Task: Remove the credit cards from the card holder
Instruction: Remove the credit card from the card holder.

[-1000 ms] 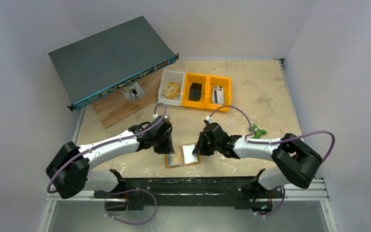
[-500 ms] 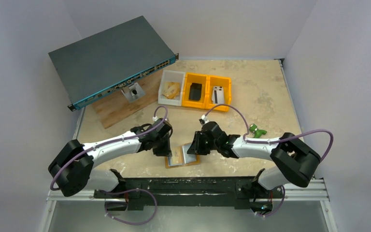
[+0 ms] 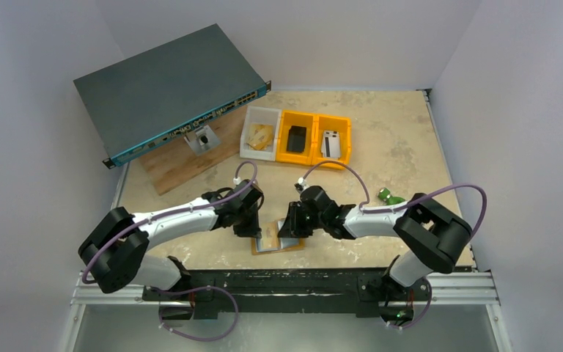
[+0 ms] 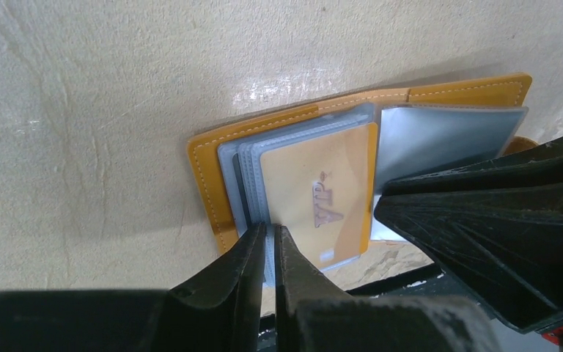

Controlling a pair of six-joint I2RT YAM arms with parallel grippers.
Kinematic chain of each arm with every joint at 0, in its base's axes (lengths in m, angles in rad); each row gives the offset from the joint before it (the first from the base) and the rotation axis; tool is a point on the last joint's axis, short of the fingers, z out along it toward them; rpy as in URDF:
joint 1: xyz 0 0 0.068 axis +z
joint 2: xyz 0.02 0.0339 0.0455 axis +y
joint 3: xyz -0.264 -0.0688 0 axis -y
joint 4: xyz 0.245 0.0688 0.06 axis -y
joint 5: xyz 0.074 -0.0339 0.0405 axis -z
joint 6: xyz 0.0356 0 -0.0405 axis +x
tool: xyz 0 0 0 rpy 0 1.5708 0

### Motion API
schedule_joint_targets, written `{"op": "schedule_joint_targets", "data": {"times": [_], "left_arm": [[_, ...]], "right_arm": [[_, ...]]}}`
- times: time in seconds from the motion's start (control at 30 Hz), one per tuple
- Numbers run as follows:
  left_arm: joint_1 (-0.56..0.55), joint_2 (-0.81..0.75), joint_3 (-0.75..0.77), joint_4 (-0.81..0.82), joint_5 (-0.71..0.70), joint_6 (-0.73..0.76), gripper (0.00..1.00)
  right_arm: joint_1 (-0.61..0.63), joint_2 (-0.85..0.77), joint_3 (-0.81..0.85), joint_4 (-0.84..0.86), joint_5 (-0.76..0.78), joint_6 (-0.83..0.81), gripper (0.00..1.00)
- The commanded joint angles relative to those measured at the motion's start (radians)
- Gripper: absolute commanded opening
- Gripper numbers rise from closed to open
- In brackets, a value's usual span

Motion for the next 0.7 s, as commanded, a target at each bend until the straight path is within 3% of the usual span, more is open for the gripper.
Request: {"op": "schedule_joint_targets", "data": {"times": [0.0,0.67], "left_arm": [[0.005,0.024,0.016,0.014,-0.011,0.014,0.09],[0.003,0.105,0.011,0.004,-0.001,-0.031,0.0]], "right_arm": [[0.005,0.017,0.016,0.08,-0.043,0.016,0.17],[0.002,0.078,-0.044,0.209,-0.103,0.067,0.19]]}}
